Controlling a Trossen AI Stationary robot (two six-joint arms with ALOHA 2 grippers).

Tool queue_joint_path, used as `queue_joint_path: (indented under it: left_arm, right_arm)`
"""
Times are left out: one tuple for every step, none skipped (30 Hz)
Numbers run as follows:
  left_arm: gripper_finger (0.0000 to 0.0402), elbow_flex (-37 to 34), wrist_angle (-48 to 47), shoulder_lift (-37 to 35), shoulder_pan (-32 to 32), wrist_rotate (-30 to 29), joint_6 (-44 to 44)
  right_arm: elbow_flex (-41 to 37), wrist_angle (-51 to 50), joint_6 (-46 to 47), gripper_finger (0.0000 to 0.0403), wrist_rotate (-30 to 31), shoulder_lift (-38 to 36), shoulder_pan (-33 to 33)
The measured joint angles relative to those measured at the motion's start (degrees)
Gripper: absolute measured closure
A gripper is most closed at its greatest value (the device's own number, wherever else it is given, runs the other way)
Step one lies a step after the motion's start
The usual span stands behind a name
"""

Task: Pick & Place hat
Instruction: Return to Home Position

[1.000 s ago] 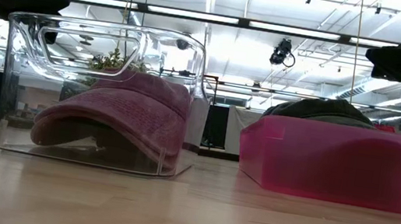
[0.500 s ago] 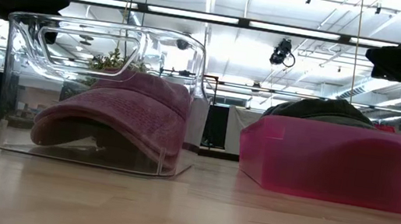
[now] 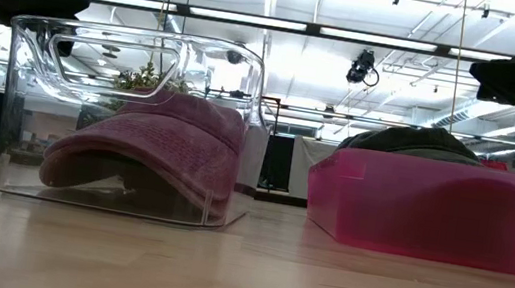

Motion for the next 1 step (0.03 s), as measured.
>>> queue_joint_path:
  left_arm:
    - [0.0358,0.00,0.00,0.00,-0.01,-0.02,0.00]
  right_arm:
    - [0.00,0.00,-0.02,0.0364,0.00,0.00,0.01]
